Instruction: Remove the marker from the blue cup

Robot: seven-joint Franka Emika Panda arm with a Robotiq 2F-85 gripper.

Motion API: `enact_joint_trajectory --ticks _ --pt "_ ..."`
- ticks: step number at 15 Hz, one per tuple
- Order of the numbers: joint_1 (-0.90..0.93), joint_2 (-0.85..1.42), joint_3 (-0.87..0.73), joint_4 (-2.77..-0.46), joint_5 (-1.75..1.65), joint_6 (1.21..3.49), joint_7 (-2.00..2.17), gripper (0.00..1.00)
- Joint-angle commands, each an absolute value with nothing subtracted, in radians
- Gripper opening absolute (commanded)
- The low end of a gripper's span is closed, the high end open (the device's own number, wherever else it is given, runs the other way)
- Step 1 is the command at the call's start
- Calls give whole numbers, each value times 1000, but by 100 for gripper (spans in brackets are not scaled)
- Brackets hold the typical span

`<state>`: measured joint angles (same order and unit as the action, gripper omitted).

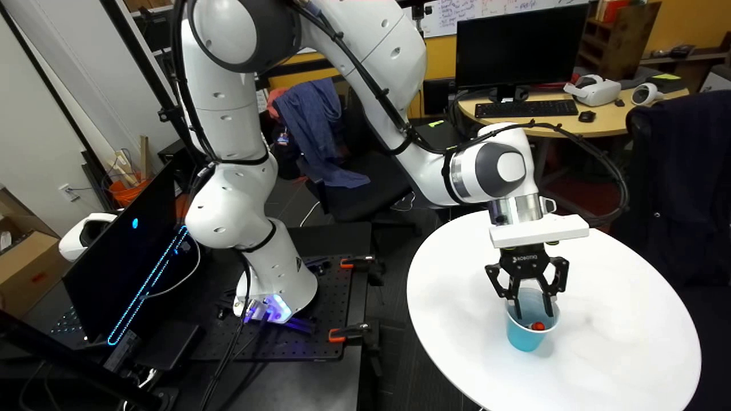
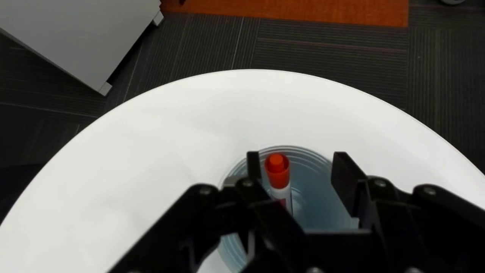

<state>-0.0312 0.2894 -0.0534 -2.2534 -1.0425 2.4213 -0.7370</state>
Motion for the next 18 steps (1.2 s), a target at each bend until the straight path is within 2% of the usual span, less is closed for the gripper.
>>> enact_joint_trajectory --ticks 1,12,18 --pt "-39 311 -31 -2227 -1036 2406 -731 53" --pt "-43 365 -25 -2188 -1030 2393 -737 49" --pt "-46 392 -23 -2165 -1021 2383 -748 43"
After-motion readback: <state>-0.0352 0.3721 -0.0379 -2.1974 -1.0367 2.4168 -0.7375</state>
